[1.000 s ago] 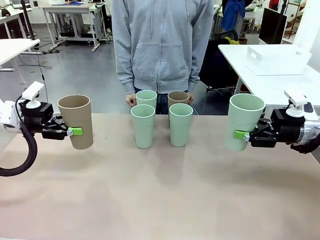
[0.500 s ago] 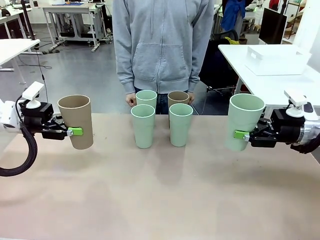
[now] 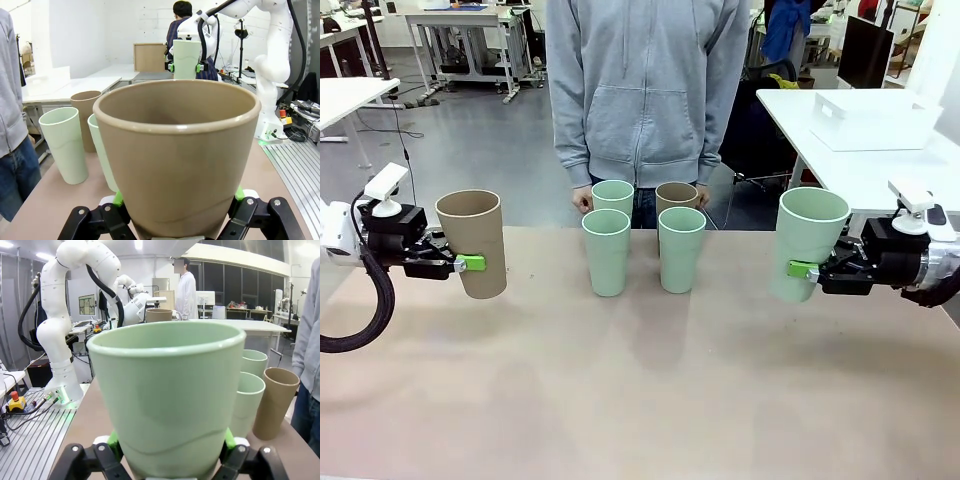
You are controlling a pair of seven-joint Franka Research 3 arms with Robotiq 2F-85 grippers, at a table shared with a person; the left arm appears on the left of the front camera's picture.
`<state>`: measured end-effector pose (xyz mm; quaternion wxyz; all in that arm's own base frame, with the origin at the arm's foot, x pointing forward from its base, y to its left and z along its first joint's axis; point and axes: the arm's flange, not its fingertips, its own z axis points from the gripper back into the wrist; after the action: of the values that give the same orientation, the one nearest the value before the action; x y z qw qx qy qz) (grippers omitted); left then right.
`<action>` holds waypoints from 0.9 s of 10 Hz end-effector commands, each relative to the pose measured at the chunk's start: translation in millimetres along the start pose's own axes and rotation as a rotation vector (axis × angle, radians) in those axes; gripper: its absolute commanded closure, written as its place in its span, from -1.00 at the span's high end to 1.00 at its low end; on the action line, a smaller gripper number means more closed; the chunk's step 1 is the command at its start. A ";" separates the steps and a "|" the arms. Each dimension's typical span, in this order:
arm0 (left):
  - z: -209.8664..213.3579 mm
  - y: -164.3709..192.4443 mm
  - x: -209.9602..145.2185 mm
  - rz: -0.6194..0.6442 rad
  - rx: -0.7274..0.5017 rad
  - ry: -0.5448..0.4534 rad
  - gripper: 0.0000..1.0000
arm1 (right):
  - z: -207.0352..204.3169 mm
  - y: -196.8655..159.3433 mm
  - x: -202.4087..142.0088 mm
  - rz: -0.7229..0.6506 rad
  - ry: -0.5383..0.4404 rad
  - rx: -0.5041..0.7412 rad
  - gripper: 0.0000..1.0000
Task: Stack the cups and store them in the basket.
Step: Place the stack of Reusable plastic cups into the Pantry Basket.
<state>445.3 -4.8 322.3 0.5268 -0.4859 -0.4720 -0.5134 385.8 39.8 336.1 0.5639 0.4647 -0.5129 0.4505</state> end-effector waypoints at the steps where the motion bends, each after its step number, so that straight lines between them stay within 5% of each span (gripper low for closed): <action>1: 0.8 1.2 3.4 -0.009 0.000 -0.001 0.69 | -0.4 0.3 2.0 0.005 -0.002 0.002 0.68; 9: 0.8 1.2 3.4 -0.009 0.000 -0.001 0.69 | -0.4 0.3 2.0 0.005 -0.002 0.002 0.68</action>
<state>445.4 -4.8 322.3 0.5268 -0.4859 -0.4720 -0.5134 385.8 39.8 336.1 0.5639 0.4647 -0.5129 0.4505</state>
